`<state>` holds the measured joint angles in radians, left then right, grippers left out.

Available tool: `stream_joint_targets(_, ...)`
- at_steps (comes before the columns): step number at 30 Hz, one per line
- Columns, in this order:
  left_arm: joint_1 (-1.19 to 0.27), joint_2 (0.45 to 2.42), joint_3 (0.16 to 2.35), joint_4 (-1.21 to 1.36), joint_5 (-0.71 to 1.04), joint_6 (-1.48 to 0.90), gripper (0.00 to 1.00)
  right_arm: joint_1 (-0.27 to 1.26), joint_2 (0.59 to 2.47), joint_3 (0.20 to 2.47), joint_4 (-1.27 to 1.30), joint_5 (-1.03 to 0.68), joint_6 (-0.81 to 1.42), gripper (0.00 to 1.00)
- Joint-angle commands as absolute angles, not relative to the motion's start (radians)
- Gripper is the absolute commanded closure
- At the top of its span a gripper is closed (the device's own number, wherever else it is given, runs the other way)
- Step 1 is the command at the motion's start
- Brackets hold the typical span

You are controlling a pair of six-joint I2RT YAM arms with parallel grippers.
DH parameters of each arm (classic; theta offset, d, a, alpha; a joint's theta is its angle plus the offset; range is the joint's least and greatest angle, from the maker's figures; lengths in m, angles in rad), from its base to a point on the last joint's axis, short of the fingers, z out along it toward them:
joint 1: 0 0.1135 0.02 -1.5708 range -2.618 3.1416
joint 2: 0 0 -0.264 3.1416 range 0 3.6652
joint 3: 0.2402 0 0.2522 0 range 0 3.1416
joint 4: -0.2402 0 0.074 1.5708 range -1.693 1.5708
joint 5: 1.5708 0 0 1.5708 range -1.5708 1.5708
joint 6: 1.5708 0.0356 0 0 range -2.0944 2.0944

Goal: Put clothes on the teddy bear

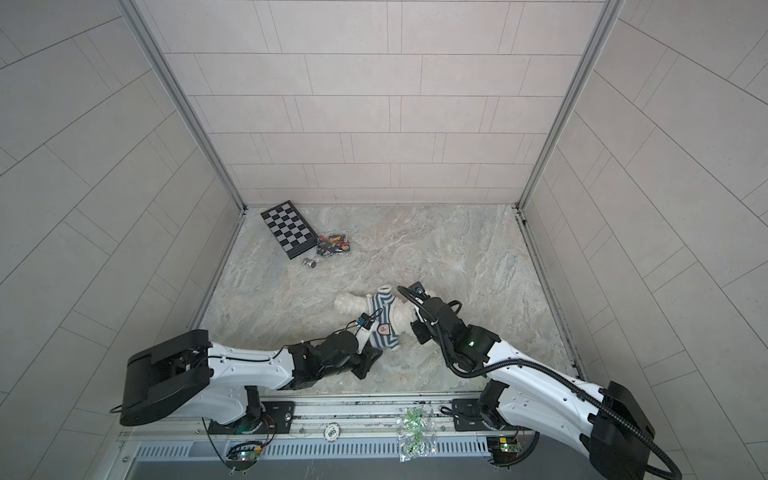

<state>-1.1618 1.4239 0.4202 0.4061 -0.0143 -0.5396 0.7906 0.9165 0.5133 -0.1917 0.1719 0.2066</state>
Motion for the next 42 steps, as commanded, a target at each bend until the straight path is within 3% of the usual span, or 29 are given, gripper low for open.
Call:
stream_joint_targets(1,-1.166,1.443,0.452,0.407,-0.045,-0.524,0.85,0.784,0.908,0.546,-0.200,0.170,0.209,1.00)
stream_joint_targets(6,-1.165,1.413,0.448,0.374,-0.065,-0.522,1.00,0.779,0.904,0.548,-0.207,0.168,0.206,1.00)
stream_joint_targets(28,-1.076,0.921,0.307,0.005,-0.057,-0.483,1.00,0.709,0.838,0.590,-0.373,0.207,0.084,1.00)
stream_joint_targets(42,-1.042,0.847,0.305,-0.067,-0.080,-0.476,1.00,0.690,0.813,0.584,-0.379,0.202,0.071,1.00)
